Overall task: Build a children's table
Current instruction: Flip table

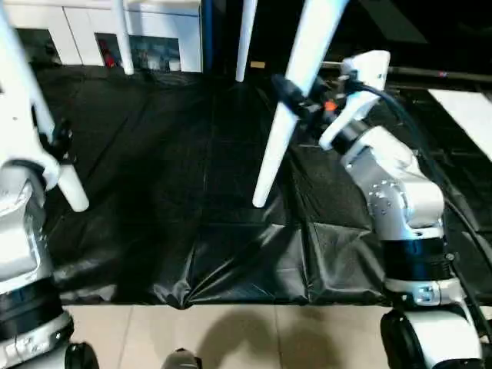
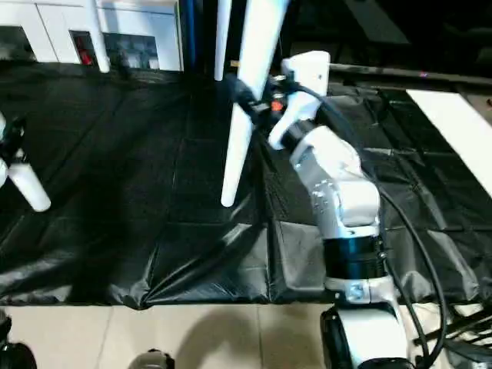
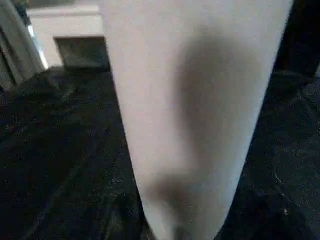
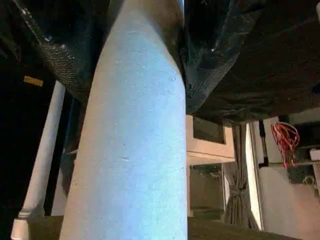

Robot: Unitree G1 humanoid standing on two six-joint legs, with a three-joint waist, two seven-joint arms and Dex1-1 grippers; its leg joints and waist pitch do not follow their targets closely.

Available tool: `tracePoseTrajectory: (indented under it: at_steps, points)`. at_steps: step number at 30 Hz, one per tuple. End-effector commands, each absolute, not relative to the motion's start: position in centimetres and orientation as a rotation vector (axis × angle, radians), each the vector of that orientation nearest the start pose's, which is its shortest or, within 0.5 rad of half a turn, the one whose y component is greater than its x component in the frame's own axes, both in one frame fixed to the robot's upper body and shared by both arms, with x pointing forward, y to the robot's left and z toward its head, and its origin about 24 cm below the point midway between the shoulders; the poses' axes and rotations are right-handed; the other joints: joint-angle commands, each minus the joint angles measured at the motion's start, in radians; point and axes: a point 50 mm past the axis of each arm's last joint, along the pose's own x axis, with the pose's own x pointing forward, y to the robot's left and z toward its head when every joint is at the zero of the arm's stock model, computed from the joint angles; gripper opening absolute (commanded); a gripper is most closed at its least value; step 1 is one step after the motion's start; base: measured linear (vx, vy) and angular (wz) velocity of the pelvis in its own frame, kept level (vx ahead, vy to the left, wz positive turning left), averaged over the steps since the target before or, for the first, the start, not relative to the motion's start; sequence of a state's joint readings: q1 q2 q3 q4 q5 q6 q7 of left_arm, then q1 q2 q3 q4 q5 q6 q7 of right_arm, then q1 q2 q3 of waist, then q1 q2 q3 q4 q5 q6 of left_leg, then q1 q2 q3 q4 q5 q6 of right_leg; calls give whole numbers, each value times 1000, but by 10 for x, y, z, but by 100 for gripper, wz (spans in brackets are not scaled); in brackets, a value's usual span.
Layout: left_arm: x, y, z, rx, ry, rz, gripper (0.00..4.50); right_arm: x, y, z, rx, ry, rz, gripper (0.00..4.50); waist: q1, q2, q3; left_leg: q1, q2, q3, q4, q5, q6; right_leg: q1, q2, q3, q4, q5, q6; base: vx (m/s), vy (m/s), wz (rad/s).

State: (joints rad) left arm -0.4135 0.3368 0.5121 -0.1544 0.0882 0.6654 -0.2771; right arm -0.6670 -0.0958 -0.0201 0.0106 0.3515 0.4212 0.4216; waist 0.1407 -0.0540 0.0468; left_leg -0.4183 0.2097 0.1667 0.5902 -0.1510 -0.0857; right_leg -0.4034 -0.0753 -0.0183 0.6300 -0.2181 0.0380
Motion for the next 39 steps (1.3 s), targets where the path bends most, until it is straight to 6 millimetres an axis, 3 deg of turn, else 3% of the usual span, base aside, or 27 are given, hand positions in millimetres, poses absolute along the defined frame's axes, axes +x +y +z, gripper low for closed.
tracePoseTrajectory:
  at_steps: [1,2,5,6,7,15,18,25,26,28,31,39]
  points:
    - [289,274,173,209,-3,181,168,320,-59,190,134,-169,823,172,-12,37,-69,50,9,-1,-74,-168,-80,32,-27,13,-53,101,-122,0,0,0]
    - [285,277,170,210,5,183,168,314,-55,185,127,-146,826,172,-14,30,-66,52,8,0,-77,-198,-86,31,-26,13,-57,67,-115,0,0,0]
    - [282,278,168,211,8,181,168,311,-53,181,119,-125,815,172,-19,28,-56,51,8,-1,-88,-284,-99,28,-29,17,-68,-55,-96,0,0,0]
    - [278,278,166,218,11,170,168,306,-53,175,115,-94,783,172,-18,25,-56,58,8,-2,-89,-337,-104,24,-33,20,-76,-143,-83,0,0,0]
    - [278,278,165,220,12,168,168,306,-53,175,116,-90,778,172,-18,26,-55,58,8,-3,-92,-345,-104,22,-33,23,-81,-169,-74,0,0,0]
    - [272,282,162,220,48,183,168,299,-51,165,108,-34,704,172,-38,27,-57,58,5,-9,-95,-393,-123,14,-28,22,-83,-194,-58,0,0,0]
    - [268,288,161,232,62,206,238,298,-49,165,130,-29,723,242,-42,28,-57,59,6,-11,-95,-410,-124,11,-27,22,-84,-201,-57,0,0,0]
    - [252,299,167,250,46,252,289,297,-50,164,180,2,726,292,-53,25,-61,49,4,-8,-90,-306,-116,22,-25,20,-70,-66,-81,0,0,0]
    - [244,301,169,257,45,258,293,295,-50,165,195,5,729,300,-53,36,-61,51,4,-9,-89,-300,-120,21,-26,20,-67,-56,-83,0,0,0]
    - [228,303,173,260,35,269,331,290,-53,167,218,13,733,332,-56,34,-62,50,4,-9,-89,-294,-122,24,-23,19,-67,-46,-80,0,0,0]
    - [217,300,178,251,20,256,345,285,-57,166,233,28,737,351,-57,30,-61,50,5,-6,-86,-250,-119,26,-20,18,-63,23,-85,0,0,0]
    - [189,303,177,233,39,230,409,267,-71,164,284,77,734,419,-57,32,-53,55,3,-5,-91,-331,-126,18,-19,22,-76,-119,-54,0,0,0]
